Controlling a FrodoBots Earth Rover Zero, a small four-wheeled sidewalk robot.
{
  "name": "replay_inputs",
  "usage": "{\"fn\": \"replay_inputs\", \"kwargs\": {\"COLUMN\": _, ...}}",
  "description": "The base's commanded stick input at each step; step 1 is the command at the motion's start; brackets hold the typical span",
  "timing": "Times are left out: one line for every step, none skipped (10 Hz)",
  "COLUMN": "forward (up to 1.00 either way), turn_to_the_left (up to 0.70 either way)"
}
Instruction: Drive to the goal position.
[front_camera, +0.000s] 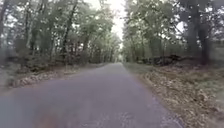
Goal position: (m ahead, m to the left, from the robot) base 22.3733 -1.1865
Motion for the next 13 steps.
{"fn": "replay_inputs", "kwargs": {"forward": 0.70, "turn_to_the_left": 0.00}}
{"fn": "replay_inputs", "kwargs": {"forward": 0.70, "turn_to_the_left": 0.00}}
{"fn": "replay_inputs", "kwargs": {"forward": 0.70, "turn_to_the_left": 0.00}}
{"fn": "replay_inputs", "kwargs": {"forward": 0.70, "turn_to_the_left": 0.00}}
{"fn": "replay_inputs", "kwargs": {"forward": 0.70, "turn_to_the_left": 0.00}}
{"fn": "replay_inputs", "kwargs": {"forward": 0.70, "turn_to_the_left": 0.00}}
{"fn": "replay_inputs", "kwargs": {"forward": 0.70, "turn_to_the_left": 0.00}}
{"fn": "replay_inputs", "kwargs": {"forward": 0.70, "turn_to_the_left": 0.00}}
{"fn": "replay_inputs", "kwargs": {"forward": 0.70, "turn_to_the_left": 0.00}}
{"fn": "replay_inputs", "kwargs": {"forward": 0.70, "turn_to_the_left": 0.00}}
{"fn": "replay_inputs", "kwargs": {"forward": 0.70, "turn_to_the_left": 0.00}}
{"fn": "replay_inputs", "kwargs": {"forward": 0.70, "turn_to_the_left": 0.00}}
{"fn": "replay_inputs", "kwargs": {"forward": 0.70, "turn_to_the_left": 0.00}}
